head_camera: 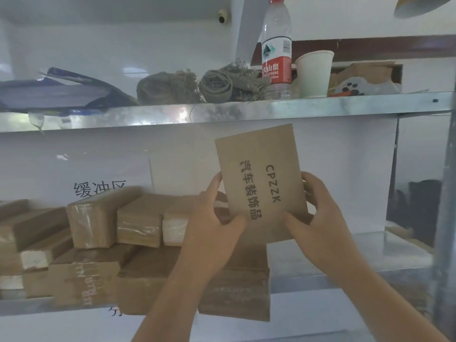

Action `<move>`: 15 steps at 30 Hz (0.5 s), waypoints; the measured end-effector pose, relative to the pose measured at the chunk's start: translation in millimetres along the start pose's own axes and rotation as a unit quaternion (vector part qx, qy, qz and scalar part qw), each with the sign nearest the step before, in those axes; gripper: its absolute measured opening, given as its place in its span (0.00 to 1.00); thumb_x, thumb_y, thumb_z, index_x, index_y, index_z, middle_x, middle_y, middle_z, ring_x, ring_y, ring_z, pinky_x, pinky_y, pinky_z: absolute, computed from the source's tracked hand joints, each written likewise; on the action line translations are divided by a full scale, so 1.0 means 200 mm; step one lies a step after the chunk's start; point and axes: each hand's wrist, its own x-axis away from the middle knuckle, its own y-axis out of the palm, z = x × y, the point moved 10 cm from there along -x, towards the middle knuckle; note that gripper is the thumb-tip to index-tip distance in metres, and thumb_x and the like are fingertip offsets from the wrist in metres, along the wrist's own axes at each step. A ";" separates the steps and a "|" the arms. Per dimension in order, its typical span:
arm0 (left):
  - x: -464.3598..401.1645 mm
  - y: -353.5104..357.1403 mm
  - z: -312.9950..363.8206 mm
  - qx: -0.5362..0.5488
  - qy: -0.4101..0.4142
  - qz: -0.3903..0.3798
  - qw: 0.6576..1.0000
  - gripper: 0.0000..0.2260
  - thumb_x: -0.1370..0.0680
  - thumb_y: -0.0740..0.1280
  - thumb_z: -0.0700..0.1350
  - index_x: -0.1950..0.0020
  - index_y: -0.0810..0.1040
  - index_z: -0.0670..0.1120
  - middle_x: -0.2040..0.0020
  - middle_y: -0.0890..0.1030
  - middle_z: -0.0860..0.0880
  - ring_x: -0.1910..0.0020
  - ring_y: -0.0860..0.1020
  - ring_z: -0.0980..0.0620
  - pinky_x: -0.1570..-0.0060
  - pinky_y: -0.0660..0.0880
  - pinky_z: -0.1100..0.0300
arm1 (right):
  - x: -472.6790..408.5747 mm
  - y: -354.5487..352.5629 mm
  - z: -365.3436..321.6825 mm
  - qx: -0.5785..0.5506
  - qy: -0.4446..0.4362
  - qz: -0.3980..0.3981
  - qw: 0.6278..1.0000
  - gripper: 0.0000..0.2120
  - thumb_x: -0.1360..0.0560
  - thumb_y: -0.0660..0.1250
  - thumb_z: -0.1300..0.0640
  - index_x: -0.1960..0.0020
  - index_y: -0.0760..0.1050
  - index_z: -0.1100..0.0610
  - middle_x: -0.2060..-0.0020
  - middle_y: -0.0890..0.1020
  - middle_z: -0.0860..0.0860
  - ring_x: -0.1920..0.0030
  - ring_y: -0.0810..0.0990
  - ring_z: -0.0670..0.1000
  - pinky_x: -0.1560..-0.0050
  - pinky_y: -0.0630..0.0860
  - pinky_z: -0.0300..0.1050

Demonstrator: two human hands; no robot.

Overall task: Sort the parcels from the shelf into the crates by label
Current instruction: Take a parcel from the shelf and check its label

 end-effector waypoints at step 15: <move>0.14 0.26 0.08 0.263 -0.026 -0.082 0.961 0.16 0.14 0.53 0.52 0.47 0.80 0.53 0.58 0.88 0.56 0.55 0.86 0.55 0.56 0.81 0.54 | 0.39 -0.44 -0.05 0.158 -0.021 0.061 0.985 0.43 0.21 0.71 0.65 0.31 0.57 0.21 0.40 0.73 0.27 0.45 0.77 0.37 0.54 0.76 0.33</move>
